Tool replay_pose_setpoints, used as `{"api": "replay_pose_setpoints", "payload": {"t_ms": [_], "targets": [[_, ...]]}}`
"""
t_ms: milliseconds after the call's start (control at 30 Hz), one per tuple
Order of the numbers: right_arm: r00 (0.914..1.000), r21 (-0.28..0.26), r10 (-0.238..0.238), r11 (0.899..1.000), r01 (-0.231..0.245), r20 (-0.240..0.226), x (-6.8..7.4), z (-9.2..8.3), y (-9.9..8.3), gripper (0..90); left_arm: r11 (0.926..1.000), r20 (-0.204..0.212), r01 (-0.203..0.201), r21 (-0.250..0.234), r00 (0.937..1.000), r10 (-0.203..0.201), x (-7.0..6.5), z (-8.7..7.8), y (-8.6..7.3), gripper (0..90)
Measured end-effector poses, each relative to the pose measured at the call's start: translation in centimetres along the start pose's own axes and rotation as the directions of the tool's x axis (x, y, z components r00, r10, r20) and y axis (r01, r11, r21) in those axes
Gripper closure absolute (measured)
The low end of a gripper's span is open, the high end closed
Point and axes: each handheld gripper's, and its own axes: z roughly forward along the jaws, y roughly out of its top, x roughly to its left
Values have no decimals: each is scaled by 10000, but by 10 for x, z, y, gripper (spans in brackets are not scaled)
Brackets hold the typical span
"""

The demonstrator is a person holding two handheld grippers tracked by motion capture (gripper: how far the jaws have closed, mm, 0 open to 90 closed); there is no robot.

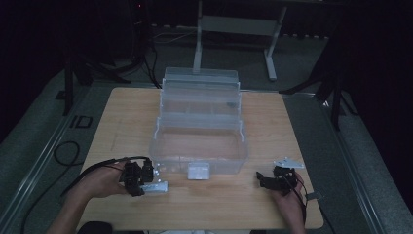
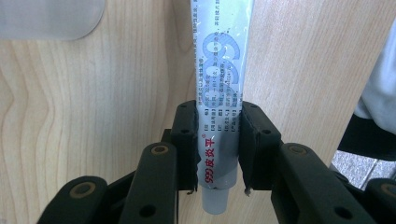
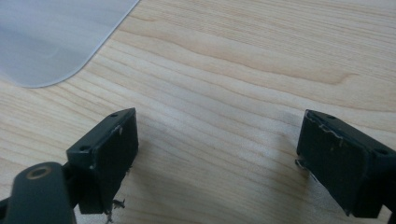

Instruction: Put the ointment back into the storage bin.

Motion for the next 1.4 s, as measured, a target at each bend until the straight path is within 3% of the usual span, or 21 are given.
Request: {"api": "replay_pose_setpoints", "payload": {"t_ms": [567, 900, 1400], "targets": [[10000, 0, 0, 10000, 0, 1, 0, 0, 0, 123, 9996, -255, -59, -267, 9997, 52, 2, -21, -11, 704], [10000, -2, -3, 10000, 3, 2, 0, 0, 0, 124, 9983, -365, 102, -580, 9993, -123, 3, -36, -20, 704], [10000, -1, -2, 10000, 2, 1, 0, 0, 0, 124, 9970, -482, 61, -766, 9988, -98, 6, -53, -22, 705]]}}
